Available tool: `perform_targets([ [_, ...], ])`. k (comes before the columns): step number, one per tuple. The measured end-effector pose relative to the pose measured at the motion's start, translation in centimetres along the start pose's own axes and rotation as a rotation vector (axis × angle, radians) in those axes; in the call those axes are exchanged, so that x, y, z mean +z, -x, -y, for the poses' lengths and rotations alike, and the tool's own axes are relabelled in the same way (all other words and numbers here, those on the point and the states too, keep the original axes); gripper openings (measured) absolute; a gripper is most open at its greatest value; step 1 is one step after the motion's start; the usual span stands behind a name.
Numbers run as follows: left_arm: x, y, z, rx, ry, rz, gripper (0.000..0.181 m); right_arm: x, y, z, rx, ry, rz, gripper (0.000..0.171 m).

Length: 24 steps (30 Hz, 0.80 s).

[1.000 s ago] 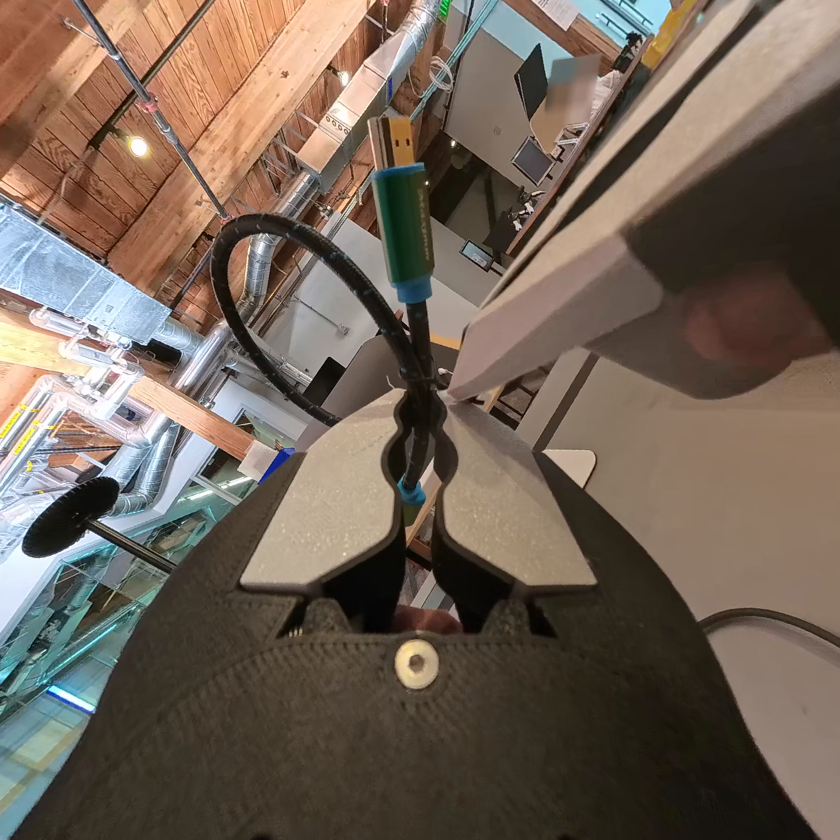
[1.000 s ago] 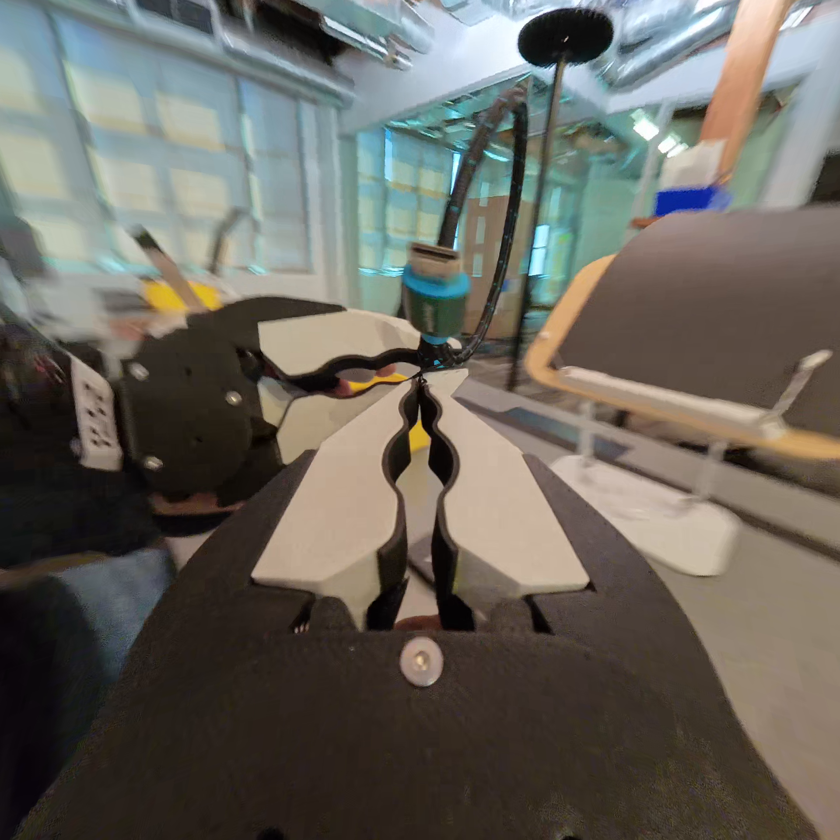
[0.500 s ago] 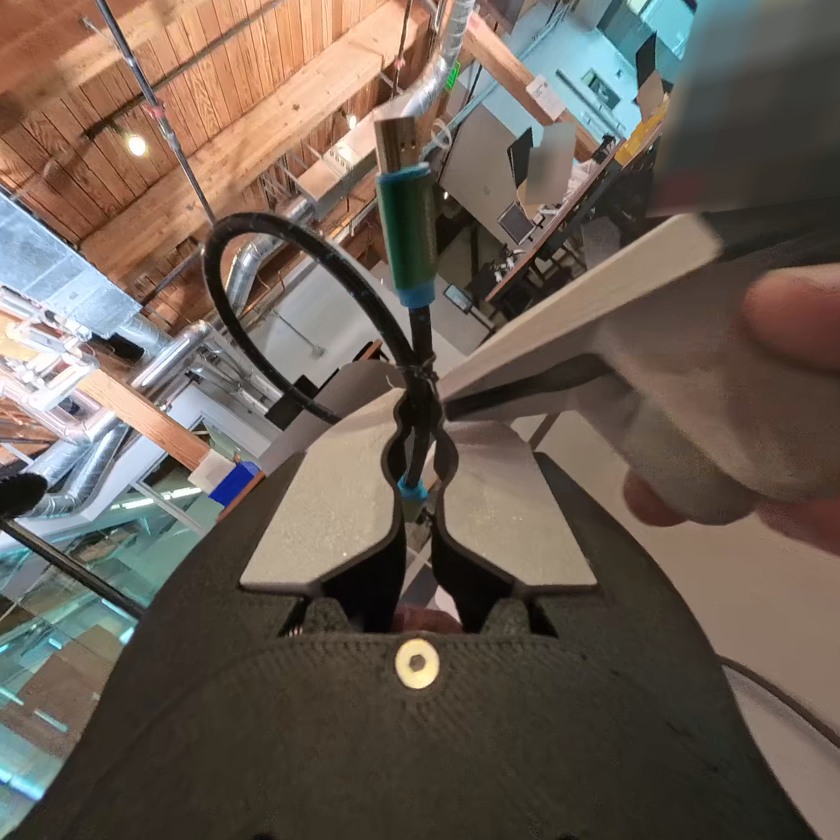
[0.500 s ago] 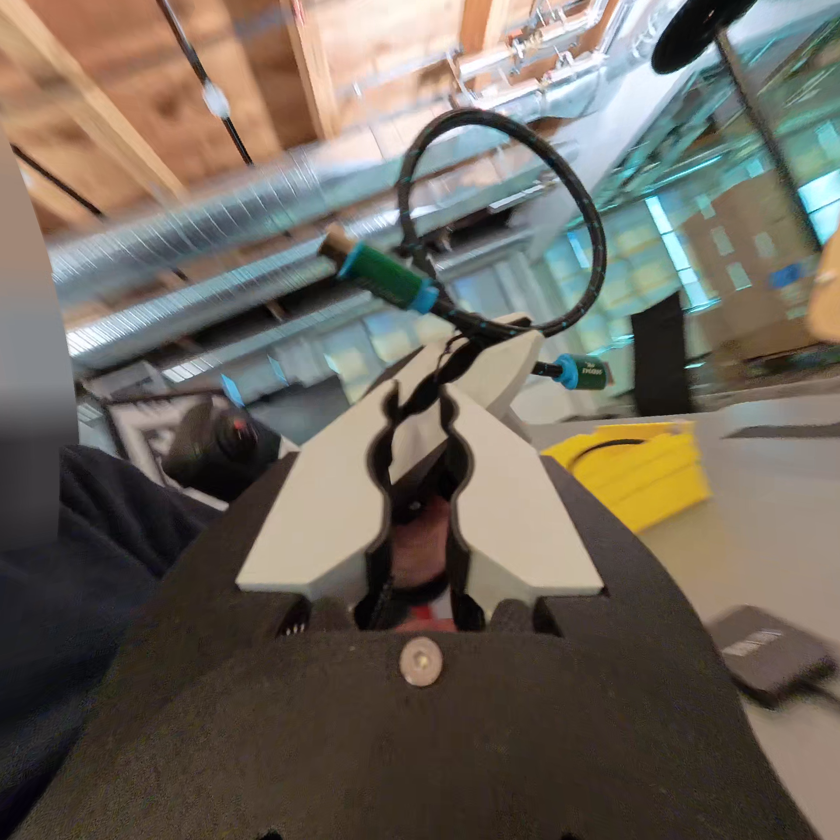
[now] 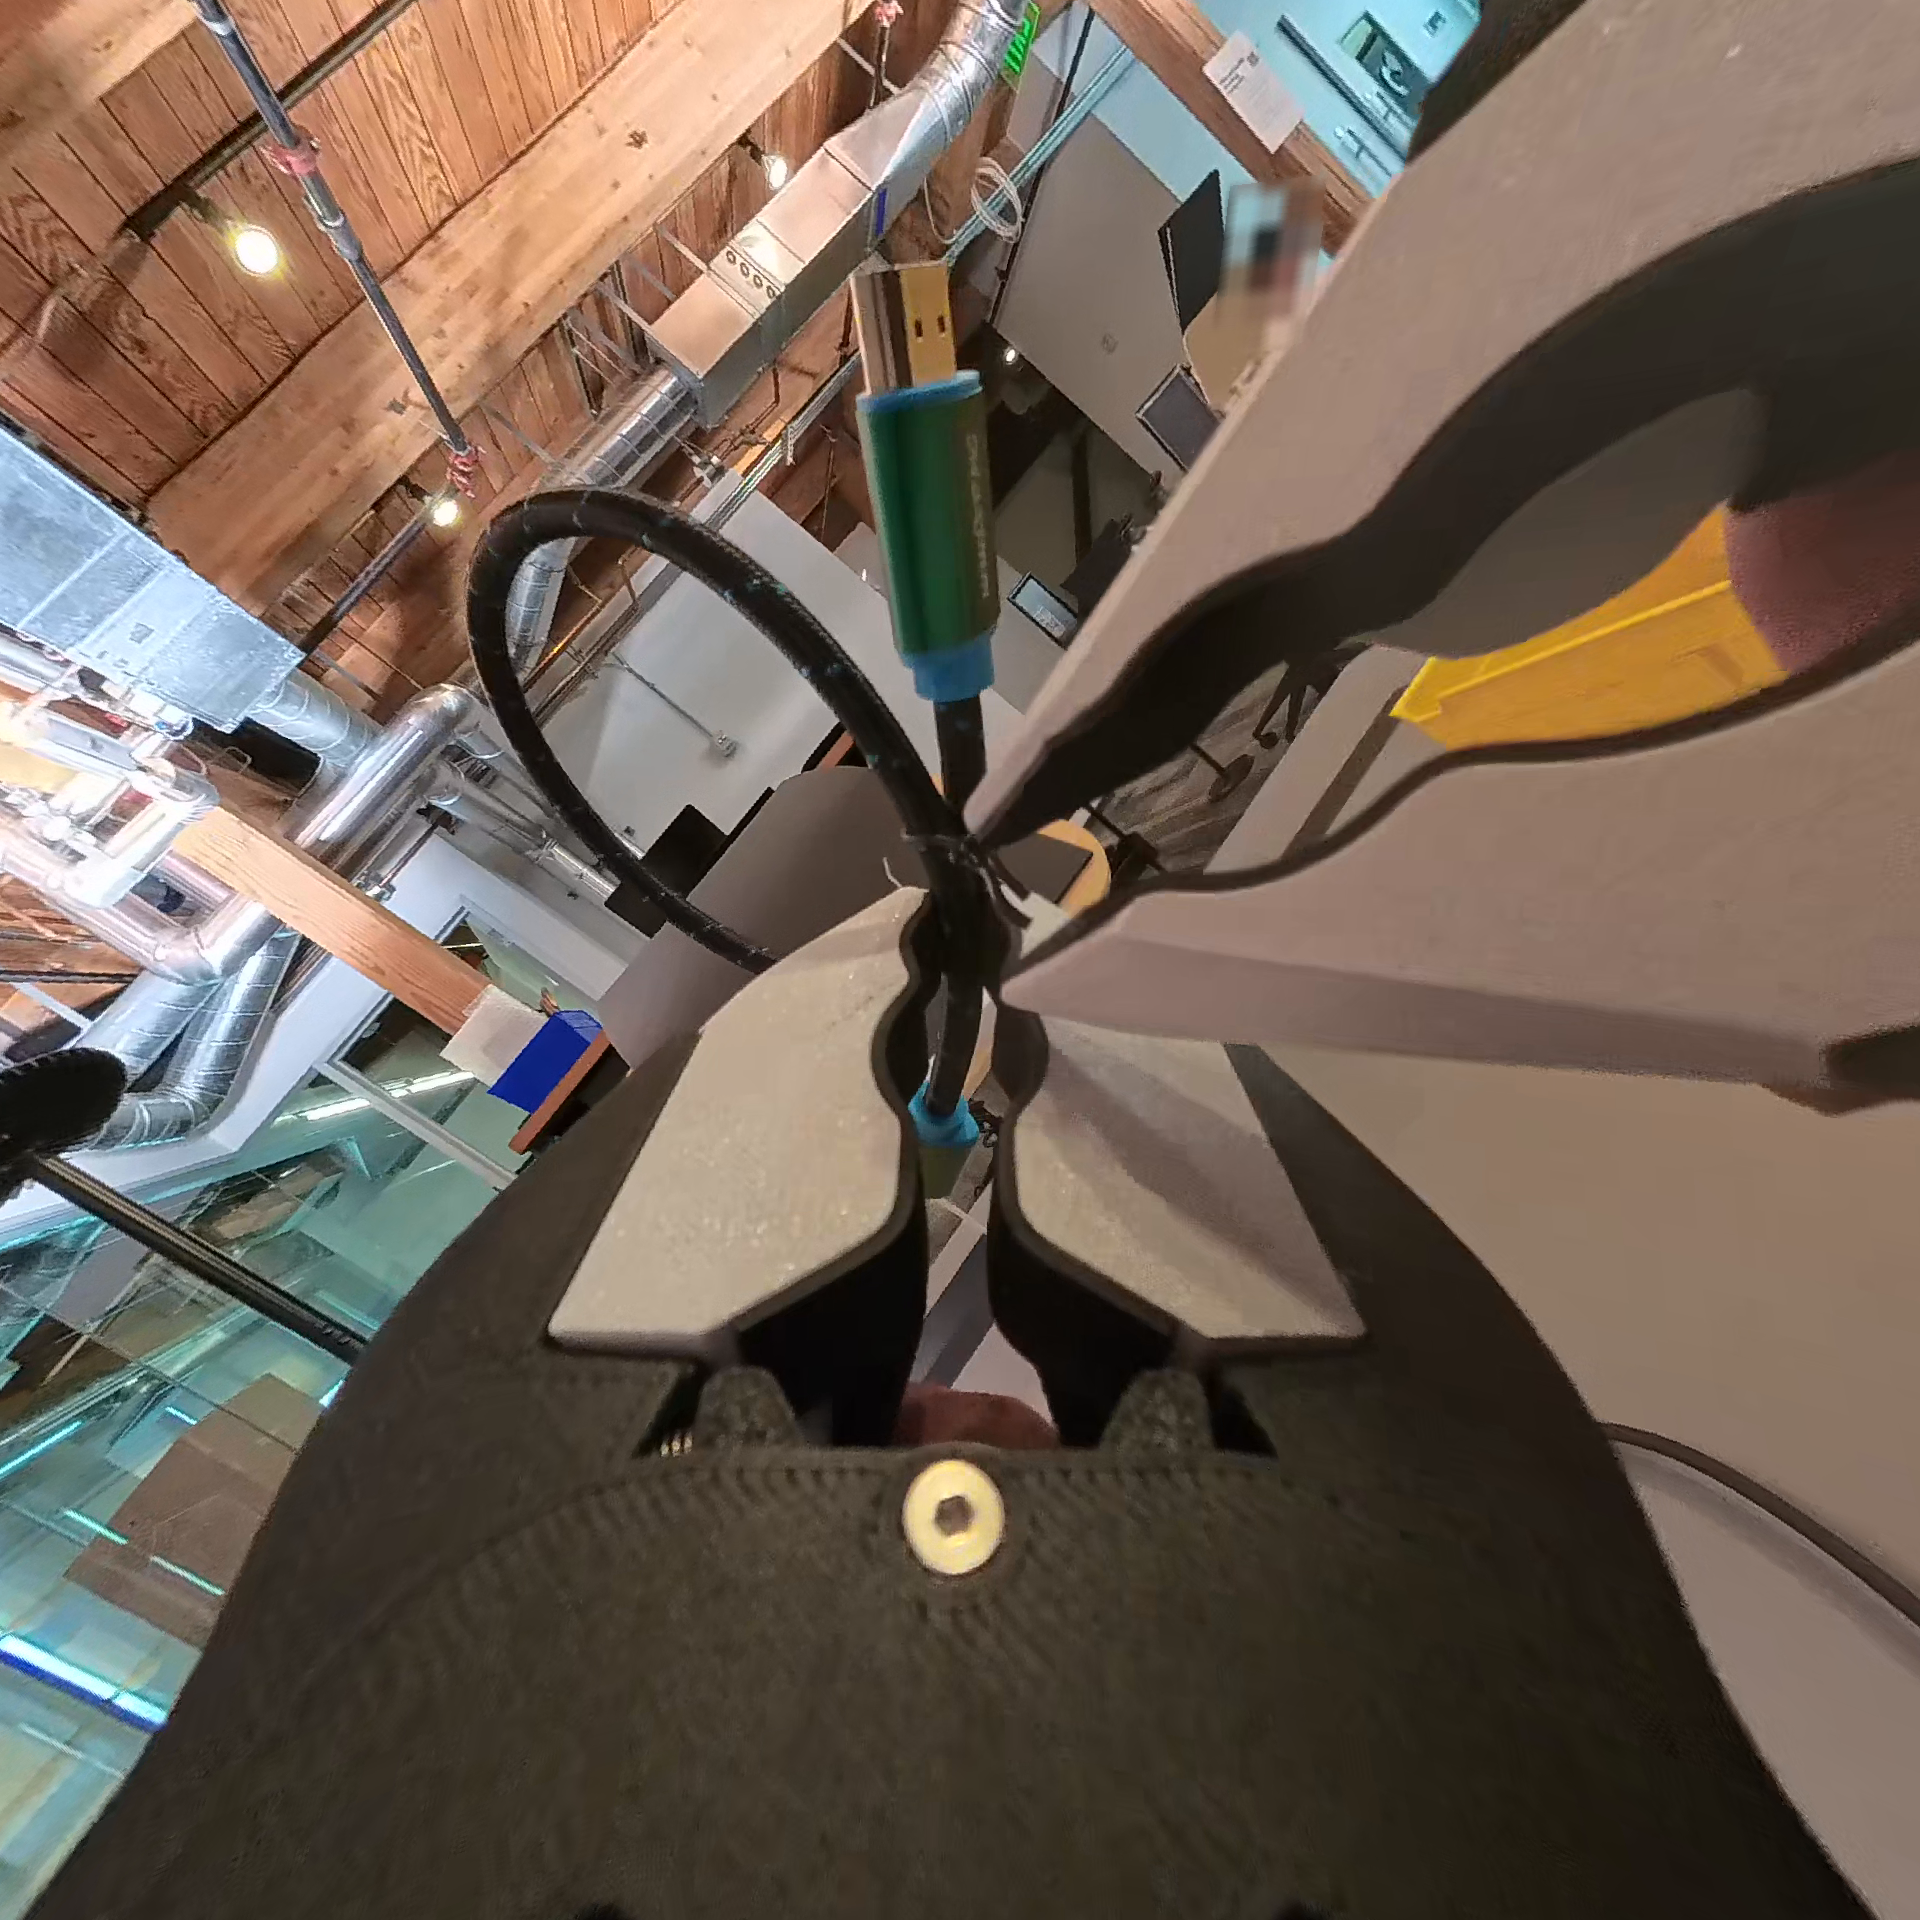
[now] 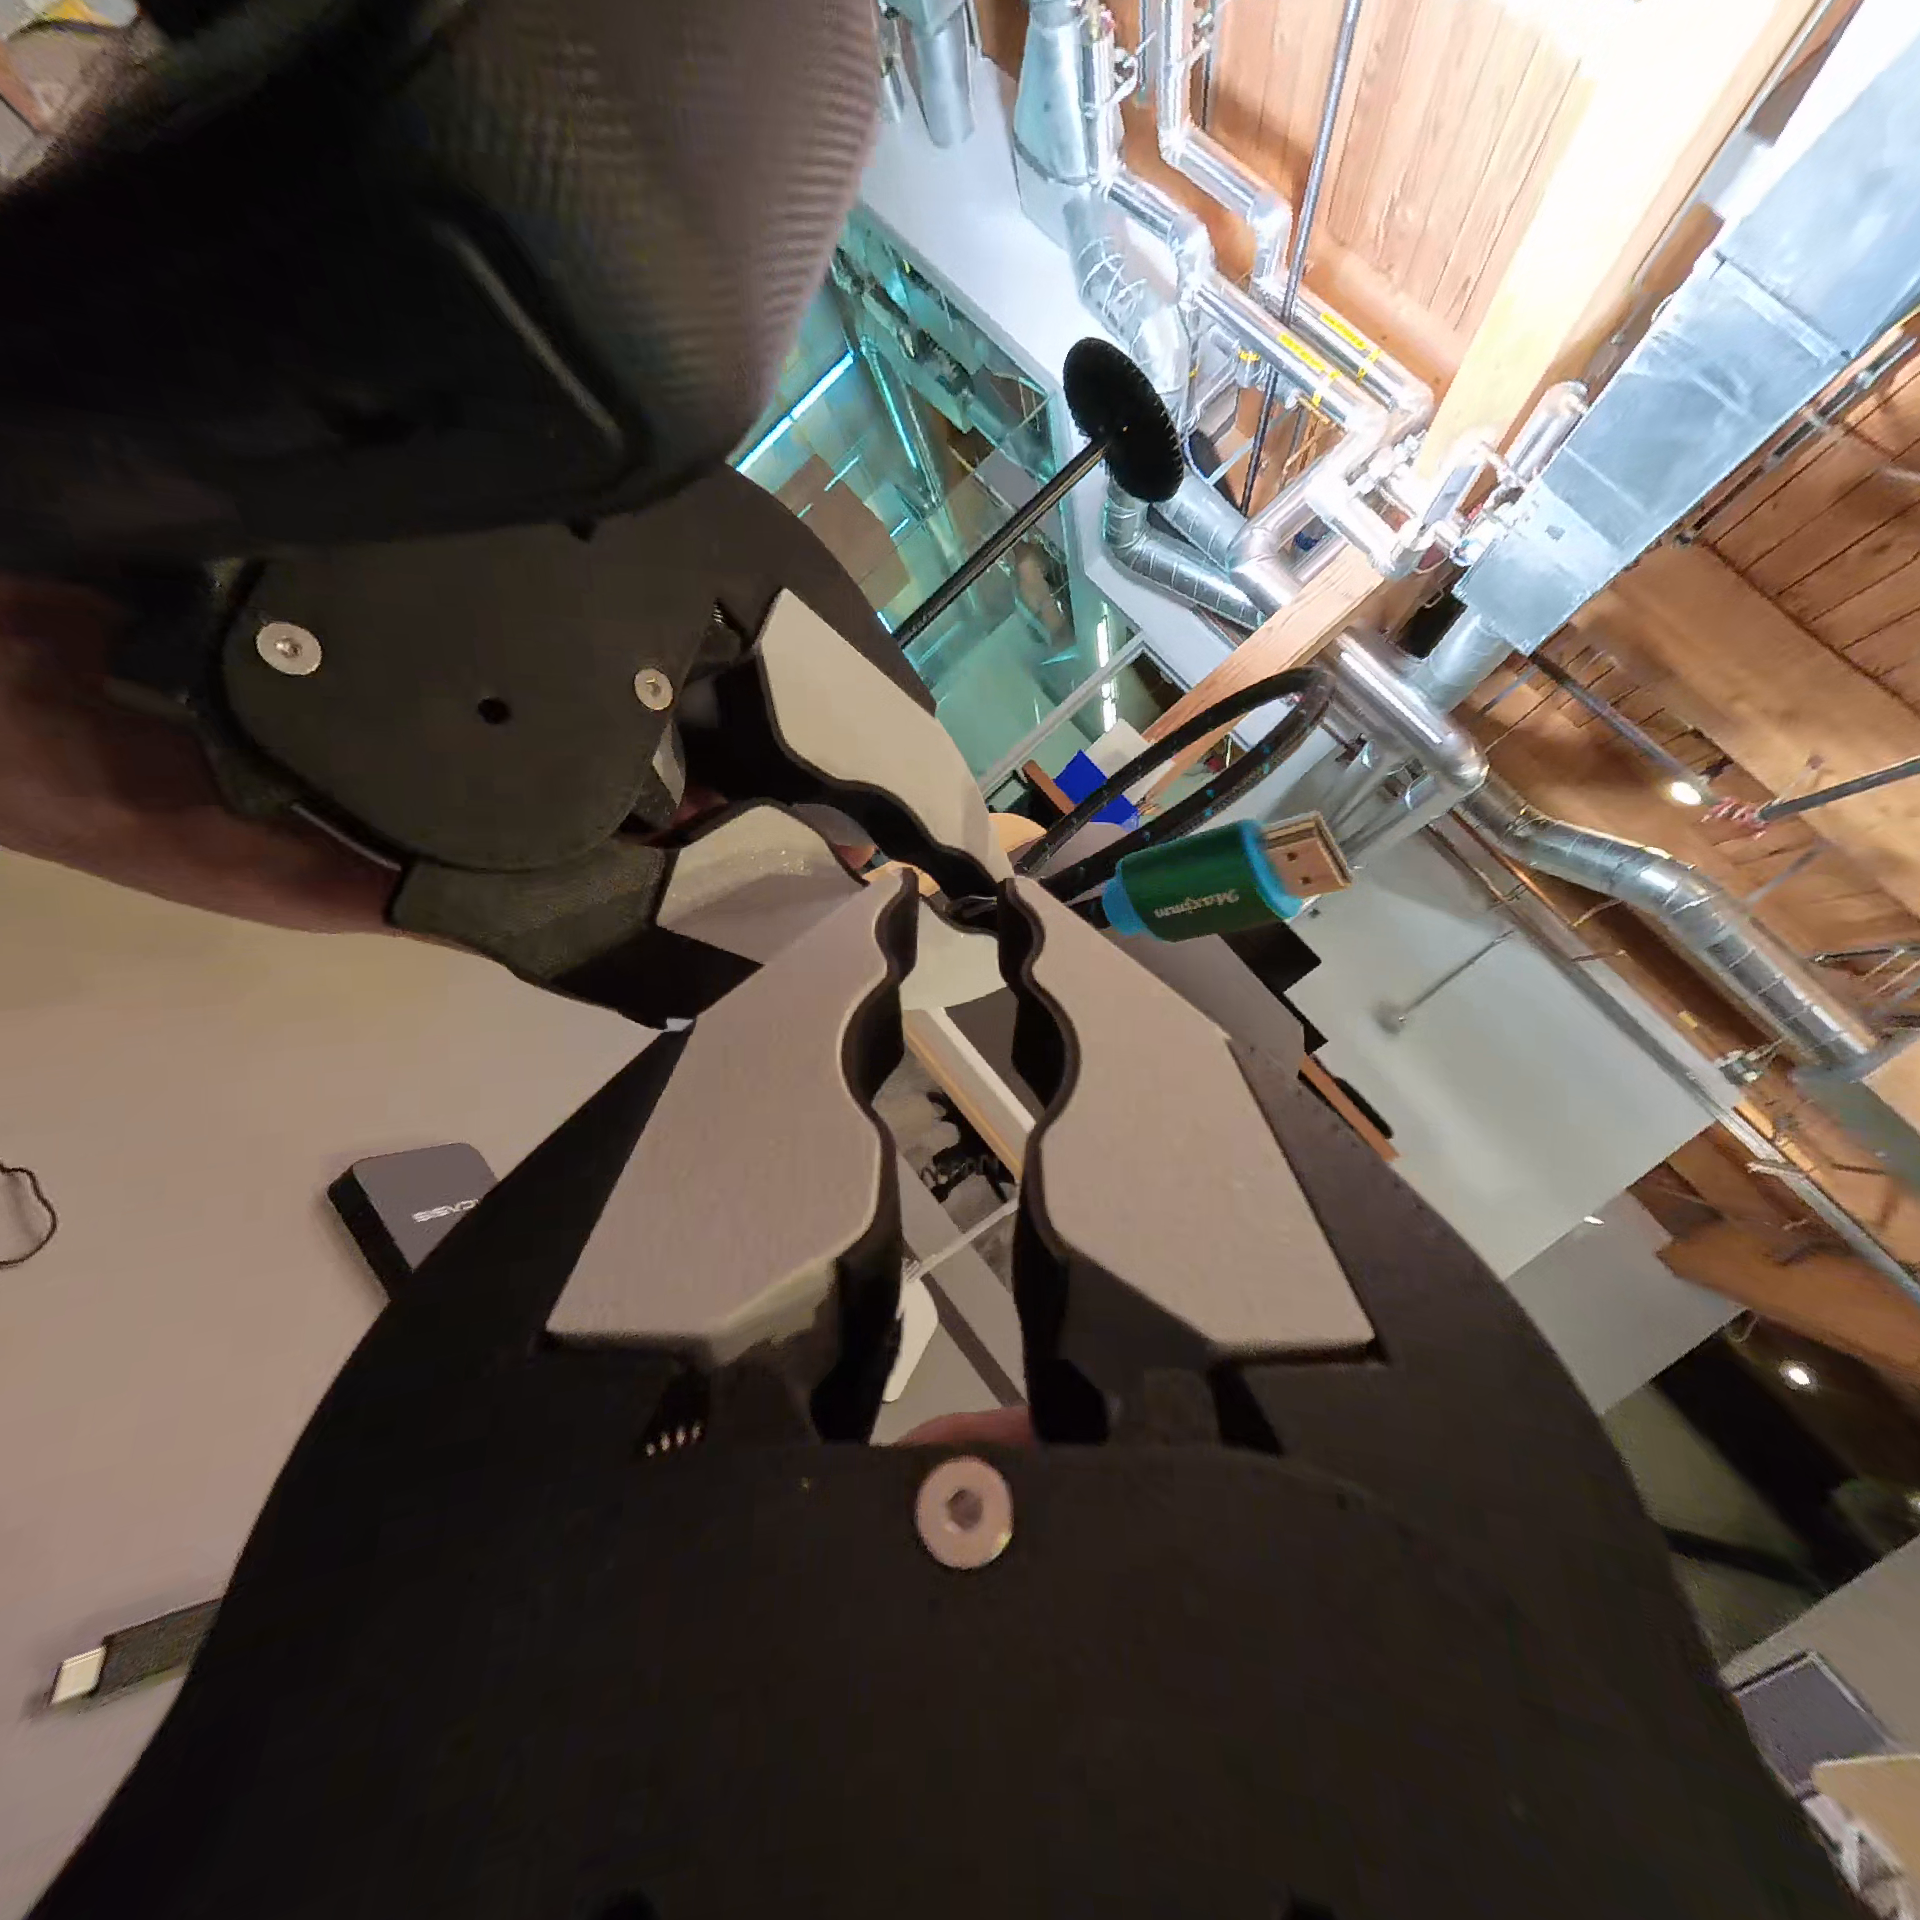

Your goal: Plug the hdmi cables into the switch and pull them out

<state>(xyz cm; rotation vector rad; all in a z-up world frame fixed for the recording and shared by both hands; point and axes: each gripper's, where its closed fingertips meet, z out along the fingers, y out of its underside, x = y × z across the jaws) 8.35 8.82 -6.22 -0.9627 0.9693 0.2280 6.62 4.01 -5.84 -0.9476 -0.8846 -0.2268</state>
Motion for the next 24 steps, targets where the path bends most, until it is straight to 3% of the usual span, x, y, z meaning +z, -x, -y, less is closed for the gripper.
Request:
perform_targets([
  [8,-0.01,-0.39,-0.13,0.026,0.003,-0.004,0.006,0.15,0.26,-0.65,-0.135,0.023,-0.035,0.005],
  [17,-0.06,-0.57,0.02,0.046,-0.002,0.0,0.006,-0.09,-0.08,-0.4,-0.086,0.0,-0.051,0.0],
  [20,-0.06,-0.5,0.02,0.043,-0.001,0.0,0.006,-0.32,0.33,-0.31,-0.093,-0.008,-0.031,0.015],
  [24,0.02,-0.55,-0.21,0.045,0.012,-0.008,0.006,-0.22,0.22,-1.01,-0.131,0.022,-0.027,0.016],
])
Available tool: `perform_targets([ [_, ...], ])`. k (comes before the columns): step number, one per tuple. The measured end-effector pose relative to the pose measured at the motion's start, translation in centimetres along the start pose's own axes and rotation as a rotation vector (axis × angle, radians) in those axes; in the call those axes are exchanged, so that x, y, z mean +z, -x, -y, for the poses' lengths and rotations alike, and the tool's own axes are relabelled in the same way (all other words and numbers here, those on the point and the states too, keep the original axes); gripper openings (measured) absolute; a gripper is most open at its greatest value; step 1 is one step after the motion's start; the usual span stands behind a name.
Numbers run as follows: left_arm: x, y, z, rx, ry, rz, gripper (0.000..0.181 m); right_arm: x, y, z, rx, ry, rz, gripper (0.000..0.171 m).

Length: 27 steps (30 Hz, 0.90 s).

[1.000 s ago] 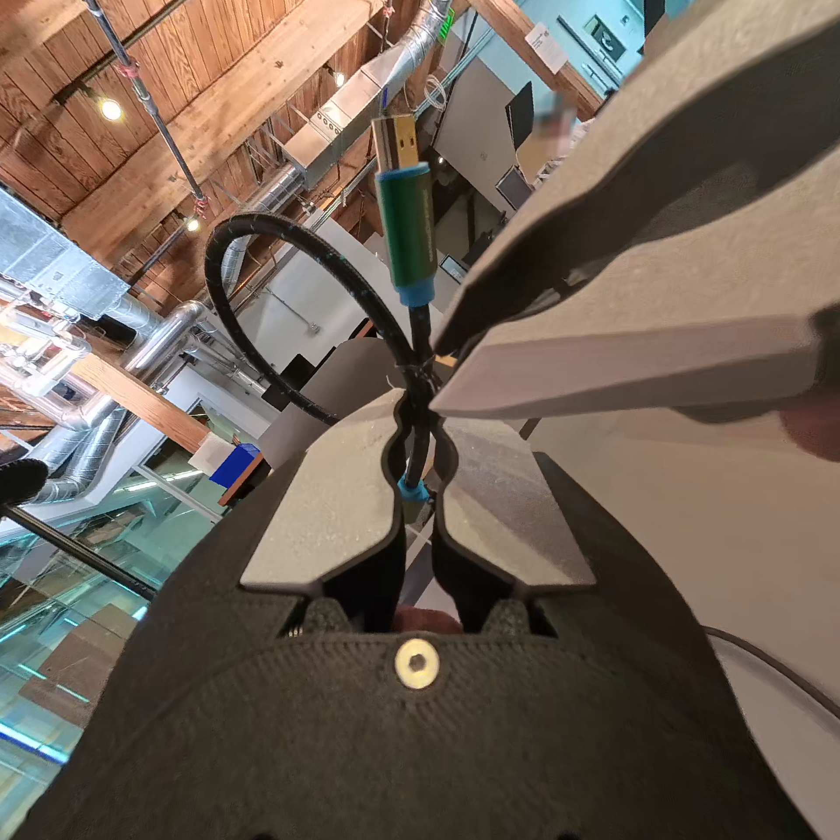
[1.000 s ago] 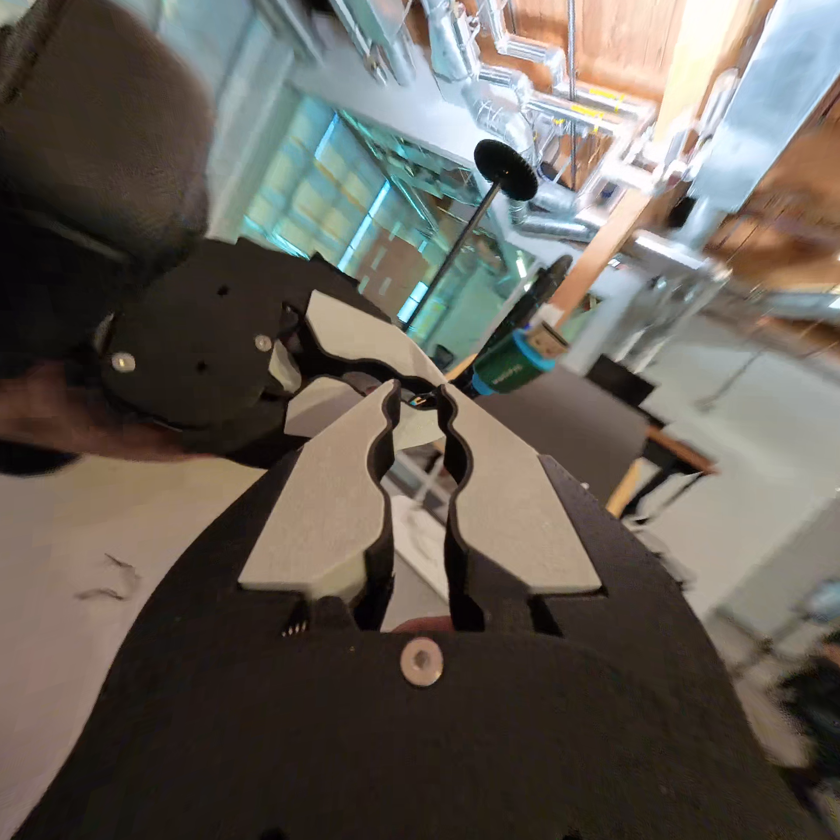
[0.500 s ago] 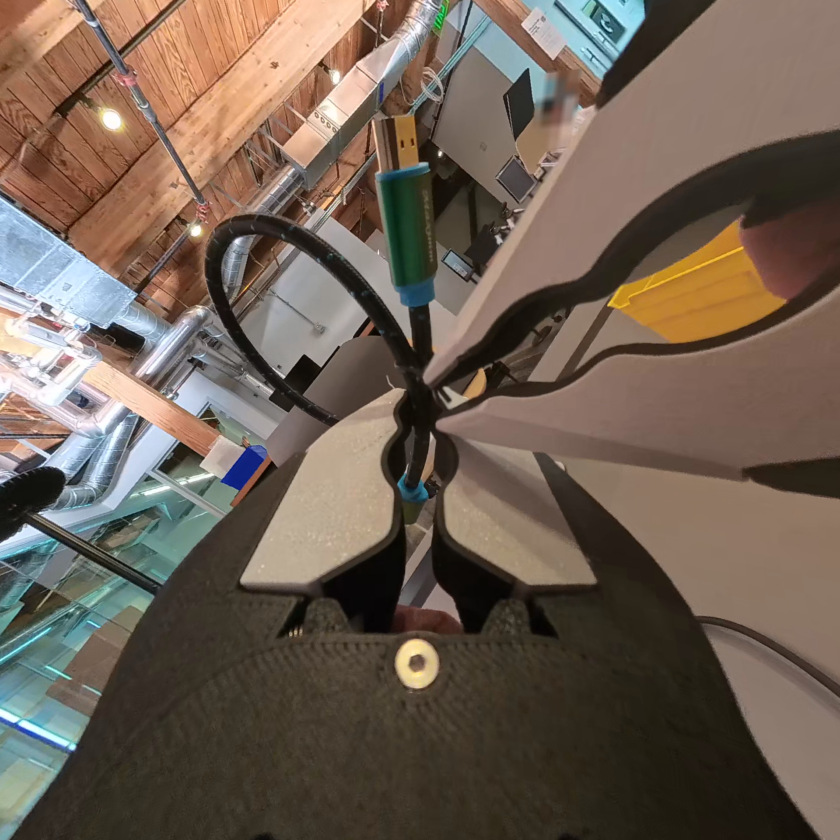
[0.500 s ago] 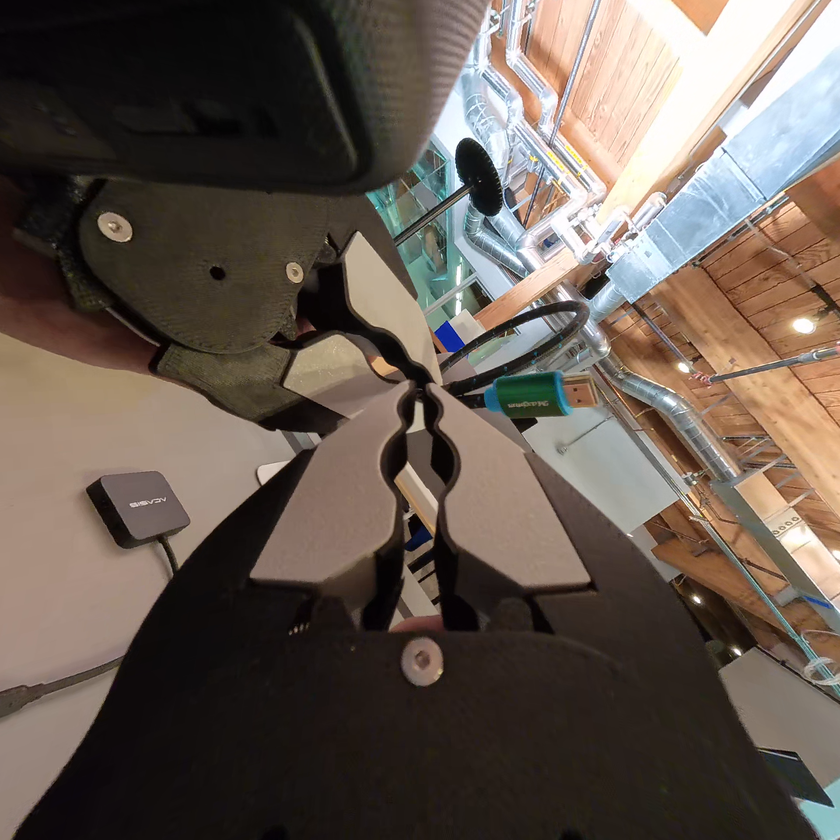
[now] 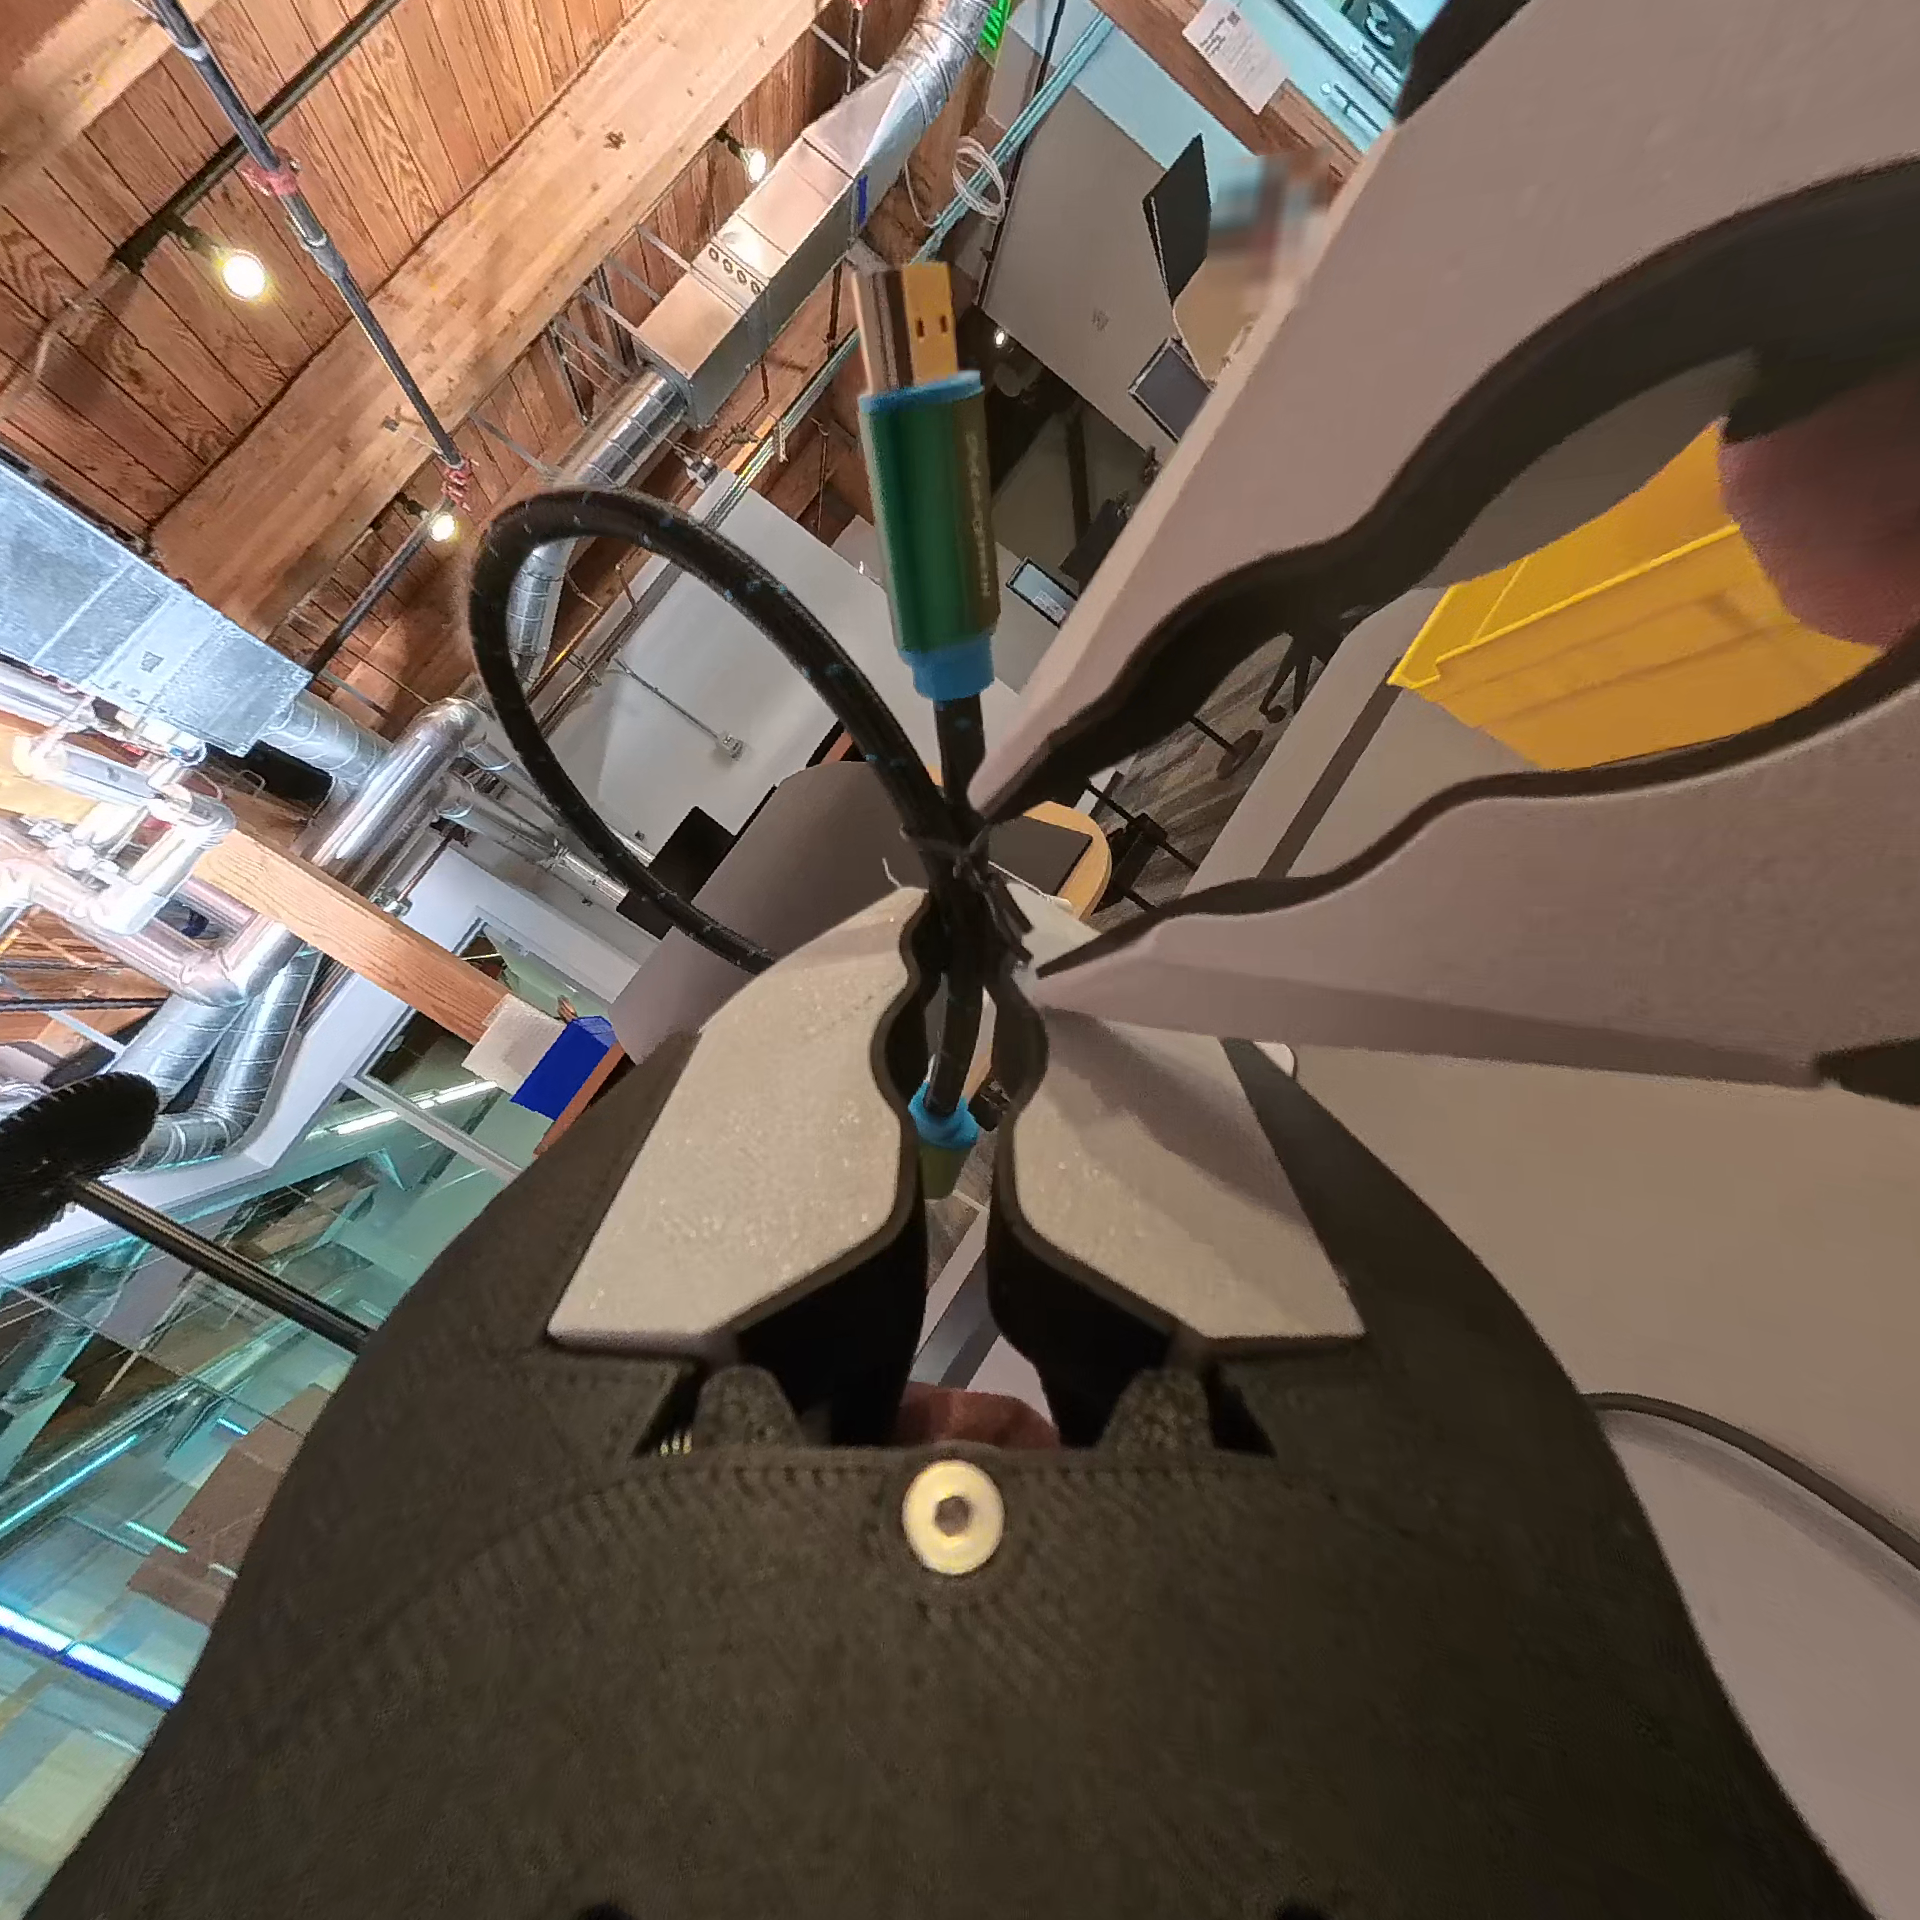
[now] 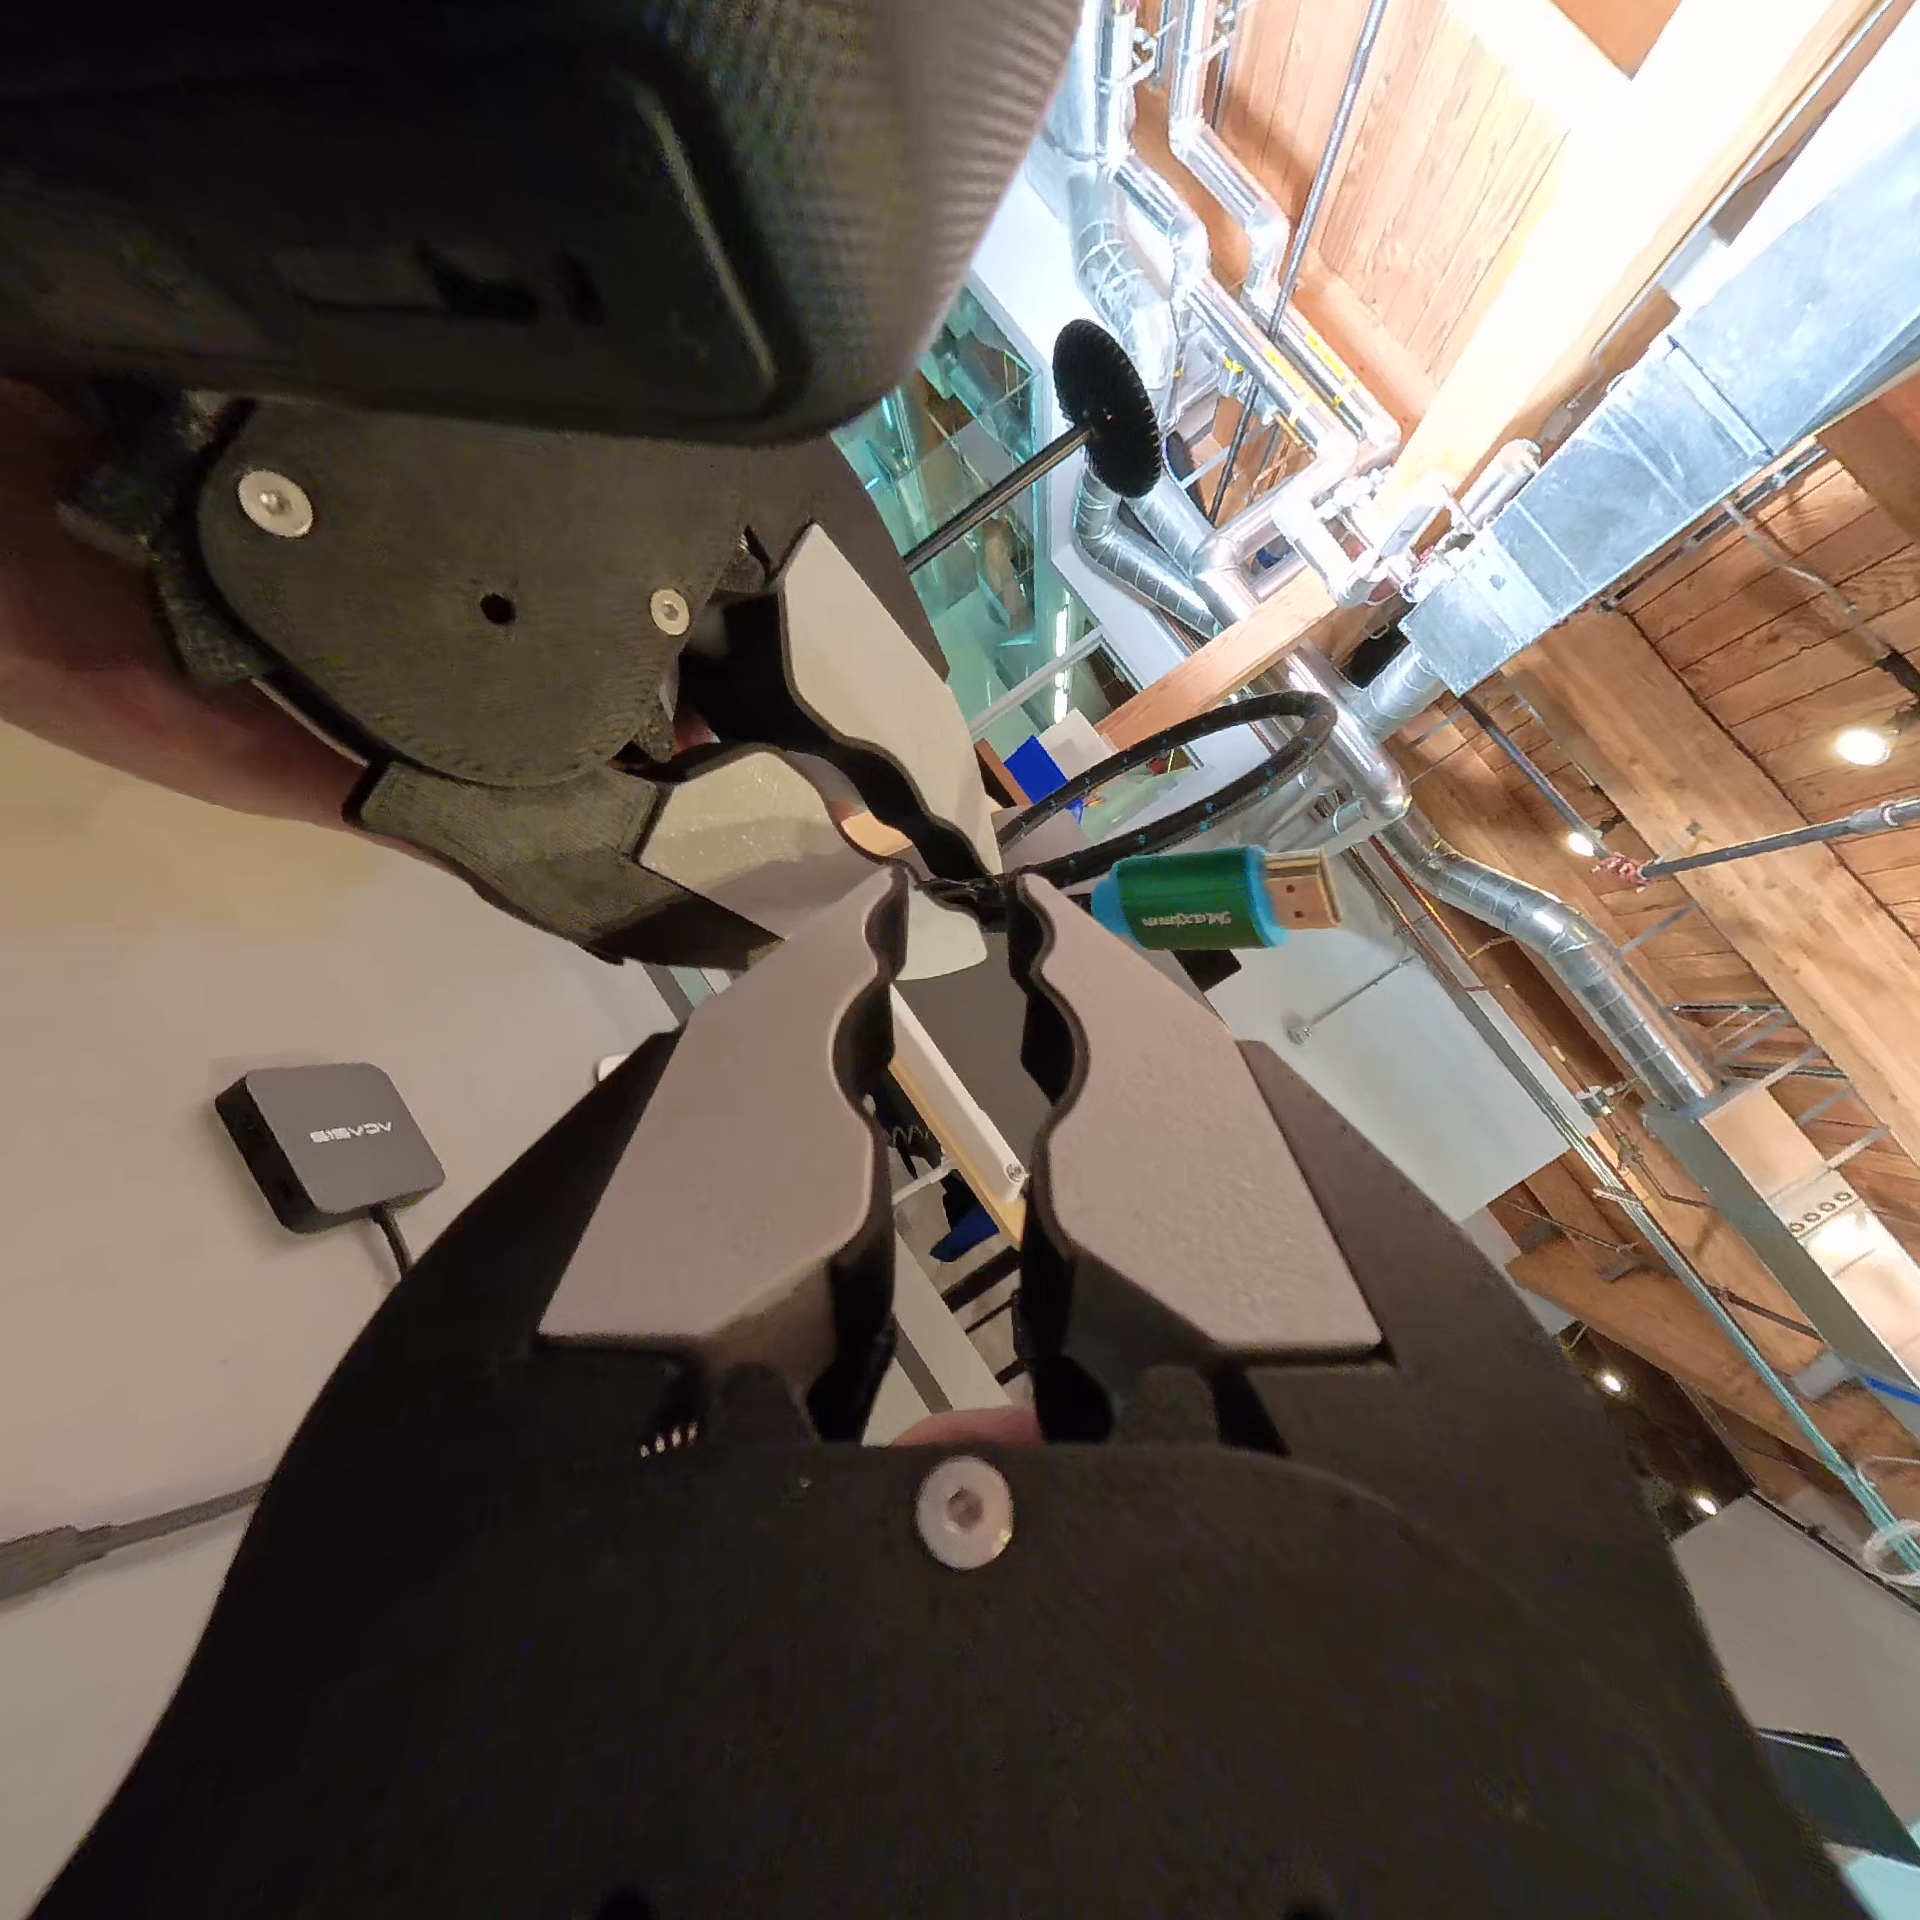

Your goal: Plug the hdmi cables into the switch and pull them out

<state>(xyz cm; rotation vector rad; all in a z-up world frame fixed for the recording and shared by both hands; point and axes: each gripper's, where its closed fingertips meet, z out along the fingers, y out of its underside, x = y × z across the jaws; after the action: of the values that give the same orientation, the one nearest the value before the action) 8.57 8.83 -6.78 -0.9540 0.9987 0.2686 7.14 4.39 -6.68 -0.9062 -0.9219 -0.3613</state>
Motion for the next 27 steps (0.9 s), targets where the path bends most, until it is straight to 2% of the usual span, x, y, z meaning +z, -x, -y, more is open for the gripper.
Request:
perform_targets([
  [8,0.1,-0.7,0.1,0.103,0.002,-0.048,0.006,0.0,-0.2,-1.1,-0.097,0.011,0.043,0.016],
  [21,0.4,-2.7,-1.4,0.237,0.116,-0.19,0.006,0.2,0.8,-2.7,-0.474,0.006,0.102,0.01],
  [22,0.4,-3.0,-1.5,0.252,0.125,-0.2,0.006,0.2,0.9,-2.7,-0.494,0.004,0.108,0.005],
  [23,0.4,-3.0,-1.6,0.269,0.132,-0.198,0.006,0.2,1.1,-2.8,-0.508,0.006,0.119,0.0],
  [27,0.4,-3.3,-2.1,0.287,0.16,-0.202,0.006,0.2,1.1,-3.0,-0.456,0.016,0.118,0.0],
])
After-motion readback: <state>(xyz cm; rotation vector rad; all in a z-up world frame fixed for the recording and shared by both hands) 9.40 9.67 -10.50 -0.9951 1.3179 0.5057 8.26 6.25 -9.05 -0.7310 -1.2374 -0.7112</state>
